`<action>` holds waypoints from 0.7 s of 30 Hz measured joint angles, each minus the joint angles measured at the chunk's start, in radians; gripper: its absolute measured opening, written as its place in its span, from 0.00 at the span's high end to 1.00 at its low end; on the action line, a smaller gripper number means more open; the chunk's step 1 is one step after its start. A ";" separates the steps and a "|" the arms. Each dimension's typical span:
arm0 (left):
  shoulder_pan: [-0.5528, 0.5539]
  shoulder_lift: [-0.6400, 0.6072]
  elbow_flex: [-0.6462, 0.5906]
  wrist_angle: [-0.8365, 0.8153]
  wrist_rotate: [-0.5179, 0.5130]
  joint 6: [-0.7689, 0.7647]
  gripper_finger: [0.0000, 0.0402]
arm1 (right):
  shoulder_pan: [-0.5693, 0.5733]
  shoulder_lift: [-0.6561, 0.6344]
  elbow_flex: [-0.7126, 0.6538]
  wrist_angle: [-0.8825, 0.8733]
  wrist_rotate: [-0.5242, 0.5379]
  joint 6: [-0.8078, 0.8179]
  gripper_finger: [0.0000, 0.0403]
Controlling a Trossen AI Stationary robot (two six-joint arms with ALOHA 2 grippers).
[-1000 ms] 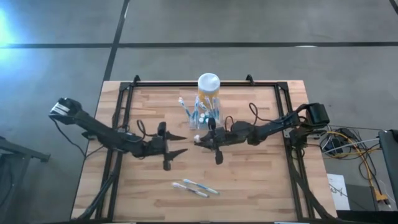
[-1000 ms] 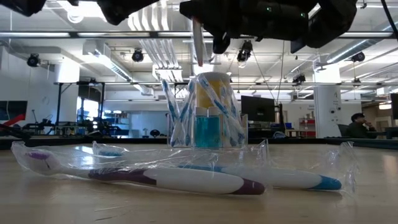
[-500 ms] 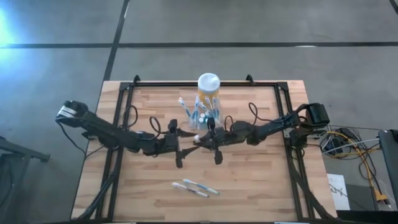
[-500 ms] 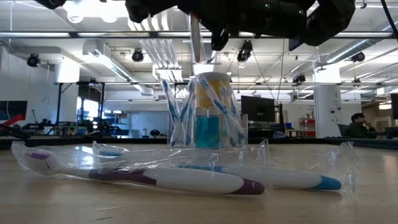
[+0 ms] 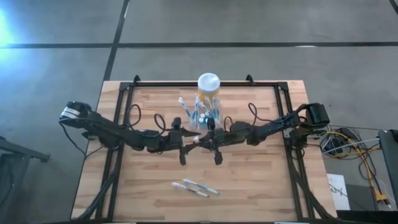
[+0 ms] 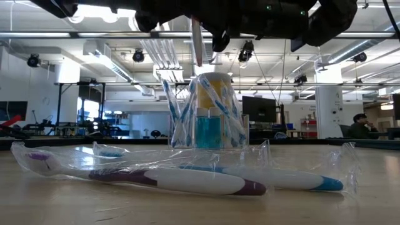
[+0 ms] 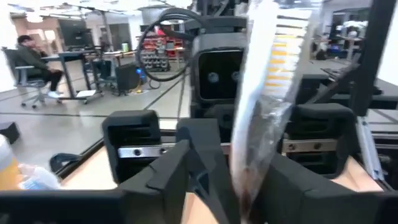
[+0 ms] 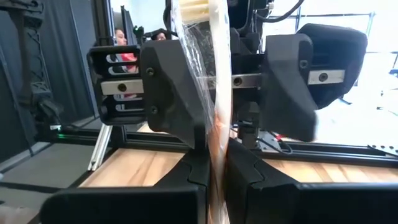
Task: Pick & Place toothbrushing station
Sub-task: Put the orange toothbrush into the transparent organizer
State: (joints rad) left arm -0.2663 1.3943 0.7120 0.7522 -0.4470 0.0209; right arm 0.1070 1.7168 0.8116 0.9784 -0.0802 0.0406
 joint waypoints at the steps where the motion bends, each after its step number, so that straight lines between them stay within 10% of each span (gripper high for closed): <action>1: 0.002 0.004 0.000 0.002 0.013 0.000 0.61 | 0.001 0.001 0.000 0.000 -0.003 0.000 0.97; 8: 0.003 0.015 0.000 0.008 0.029 -0.011 0.93 | 0.002 0.001 -0.001 -0.008 0.003 -0.009 0.97; 21: -0.009 -0.158 -0.005 -0.111 0.057 0.011 0.94 | 0.002 -0.012 0.002 -0.077 -0.049 0.101 0.86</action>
State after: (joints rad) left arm -0.2749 1.2360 0.7067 0.6408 -0.3901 0.0322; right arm 0.1093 1.7044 0.8133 0.9014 -0.1288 0.1418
